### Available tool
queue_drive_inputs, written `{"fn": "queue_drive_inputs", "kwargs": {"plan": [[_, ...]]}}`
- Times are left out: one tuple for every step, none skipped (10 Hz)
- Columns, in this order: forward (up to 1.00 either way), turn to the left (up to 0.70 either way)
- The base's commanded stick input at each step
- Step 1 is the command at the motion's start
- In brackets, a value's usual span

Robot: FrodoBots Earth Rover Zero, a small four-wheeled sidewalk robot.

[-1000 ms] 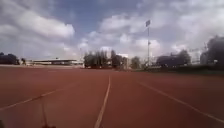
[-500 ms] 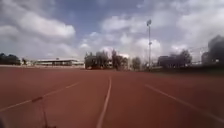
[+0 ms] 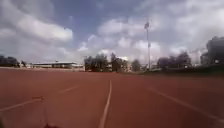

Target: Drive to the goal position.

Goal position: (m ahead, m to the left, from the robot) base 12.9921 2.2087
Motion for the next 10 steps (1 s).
{"fn": "queue_drive_inputs", "kwargs": {"plan": [[0.7,0.0],[0.7,0.0],[0.7,0.0],[0.7,0.0],[0.7,0.0],[0.7,0.0],[0.7,0.0],[0.7,0.0],[0.7,0.0],[0.7,0.0]]}}
